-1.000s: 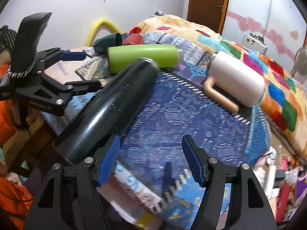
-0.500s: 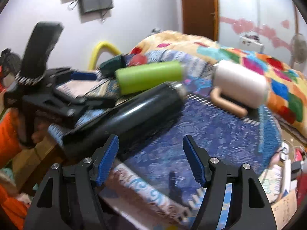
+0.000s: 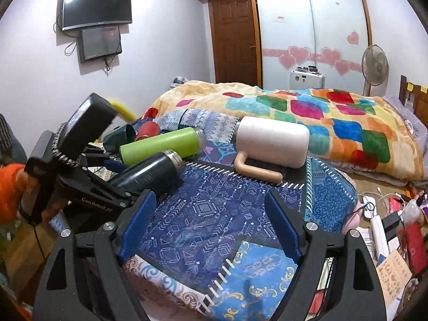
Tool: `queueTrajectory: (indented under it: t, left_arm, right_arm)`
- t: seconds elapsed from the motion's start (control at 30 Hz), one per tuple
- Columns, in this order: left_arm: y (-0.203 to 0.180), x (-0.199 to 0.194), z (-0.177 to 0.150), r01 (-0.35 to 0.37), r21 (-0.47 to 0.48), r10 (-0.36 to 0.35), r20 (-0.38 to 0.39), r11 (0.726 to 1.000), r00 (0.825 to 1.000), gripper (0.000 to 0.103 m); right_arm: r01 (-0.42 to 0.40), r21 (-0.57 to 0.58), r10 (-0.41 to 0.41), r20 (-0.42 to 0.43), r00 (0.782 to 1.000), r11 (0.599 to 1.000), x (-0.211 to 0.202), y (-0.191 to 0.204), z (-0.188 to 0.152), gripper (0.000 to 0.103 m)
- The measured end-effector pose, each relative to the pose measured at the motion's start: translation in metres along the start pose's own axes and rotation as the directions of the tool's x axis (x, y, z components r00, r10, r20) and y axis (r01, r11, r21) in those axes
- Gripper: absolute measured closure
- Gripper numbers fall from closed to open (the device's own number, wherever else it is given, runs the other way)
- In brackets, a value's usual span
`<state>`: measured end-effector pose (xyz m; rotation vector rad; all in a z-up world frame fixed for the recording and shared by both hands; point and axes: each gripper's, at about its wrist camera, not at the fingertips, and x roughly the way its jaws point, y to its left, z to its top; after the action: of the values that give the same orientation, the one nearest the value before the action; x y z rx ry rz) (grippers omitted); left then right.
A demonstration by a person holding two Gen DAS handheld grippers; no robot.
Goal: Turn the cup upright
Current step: 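Rotate the right tool to stand the black thermos vertical, cap up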
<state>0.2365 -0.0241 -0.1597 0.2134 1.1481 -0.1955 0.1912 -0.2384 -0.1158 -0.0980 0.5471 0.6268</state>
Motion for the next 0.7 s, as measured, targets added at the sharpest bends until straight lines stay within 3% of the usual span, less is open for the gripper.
queueTrajectory:
  t: [0.13, 0.4, 0.7]
  left_arm:
    - [0.004, -0.002, -0.001, 0.022, -0.016, -0.021, 0.010, 1.000, 1.000, 0.036]
    - [-0.001, -0.036, -0.011, 0.024, -0.029, -0.020, 0.137, 0.999, 0.990, 0.039]
    - [-0.001, -0.099, -0.028, 0.017, -0.036, -0.005, 0.313, 0.999, 0.950, 0.039]
  right_arm:
    - [-0.014, -0.003, 0.014, 0.003, 1.000, 1.000, 0.002, 0.002, -0.002, 0.022]
    - [-0.029, 0.009, 0.028, 0.019, 0.999, 1.000, -0.002, 0.003, 0.001, 0.022]
    - [-0.013, 0.013, 0.012, 0.065, 0.998, 1.000, -0.014, 0.009, 0.012, 0.020]
